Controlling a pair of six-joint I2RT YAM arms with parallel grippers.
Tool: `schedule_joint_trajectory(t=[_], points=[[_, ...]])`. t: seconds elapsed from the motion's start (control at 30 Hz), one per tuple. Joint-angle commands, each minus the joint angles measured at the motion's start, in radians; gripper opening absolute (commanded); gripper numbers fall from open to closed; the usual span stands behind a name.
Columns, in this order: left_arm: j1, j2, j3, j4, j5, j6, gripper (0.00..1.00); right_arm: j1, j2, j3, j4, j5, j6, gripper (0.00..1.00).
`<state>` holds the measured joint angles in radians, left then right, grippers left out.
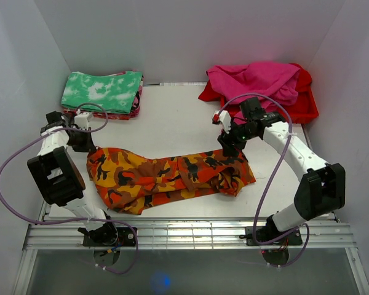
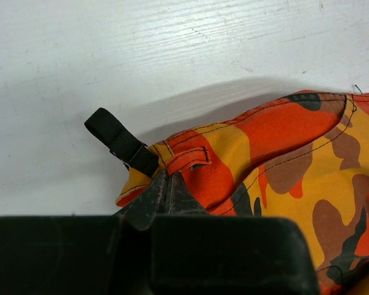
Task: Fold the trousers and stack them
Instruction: Move the trousers to the center of the board
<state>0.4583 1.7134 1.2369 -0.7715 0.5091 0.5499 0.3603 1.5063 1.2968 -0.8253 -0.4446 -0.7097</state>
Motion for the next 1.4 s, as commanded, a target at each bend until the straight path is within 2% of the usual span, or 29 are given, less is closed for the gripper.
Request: schedule_joint_trajectory(t=[0.0, 0.17, 0.23, 0.4, 0.57, 0.67, 0.8, 0.93, 1.13, 1.27, 1.37], points=[[-0.013, -0.040, -0.020, 0.000, 0.036, 0.025, 0.00, 0.017, 0.021, -0.054, 0.067, -0.003, 0.053, 0.63], [-0.014, -0.054, -0.017, -0.005, 0.031, 0.033, 0.00, 0.026, 0.097, -0.080, 0.014, -0.043, 0.036, 0.63], [-0.015, -0.061, -0.022, -0.008, 0.025, 0.036, 0.00, 0.032, 0.080, -0.114, 0.017, -0.046, 0.020, 0.67], [-0.015, -0.052, -0.022, -0.014, 0.022, 0.044, 0.00, 0.066, 0.031, -0.224, 0.072, 0.007, -0.013, 0.68], [-0.015, -0.044, -0.013, -0.028, 0.022, 0.045, 0.00, 0.083, -0.014, -0.200, 0.043, -0.064, -0.008, 0.69], [-0.013, -0.046, -0.010, -0.035, 0.020, 0.050, 0.00, 0.124, -0.050, -0.176, 0.041, -0.080, 0.015, 0.73], [-0.015, -0.051, -0.008, -0.040, 0.019, 0.053, 0.02, 0.268, -0.115, -0.182, 0.106, -0.014, 0.096, 0.84], [-0.015, -0.046, -0.011, -0.041, 0.019, 0.050, 0.04, 0.379, -0.092, -0.202, 0.170, 0.089, 0.139, 0.85], [-0.018, -0.041, -0.016, -0.043, 0.022, 0.036, 0.07, 0.492, 0.006, -0.200, 0.310, 0.259, 0.144, 0.84], [-0.018, -0.044, -0.024, -0.045, 0.013, 0.038, 0.07, 0.542, 0.090, -0.188, 0.339, 0.348, 0.122, 0.83], [-0.018, -0.046, -0.028, -0.045, 0.008, 0.045, 0.06, 0.543, 0.129, -0.203, 0.345, 0.369, 0.092, 0.69]])
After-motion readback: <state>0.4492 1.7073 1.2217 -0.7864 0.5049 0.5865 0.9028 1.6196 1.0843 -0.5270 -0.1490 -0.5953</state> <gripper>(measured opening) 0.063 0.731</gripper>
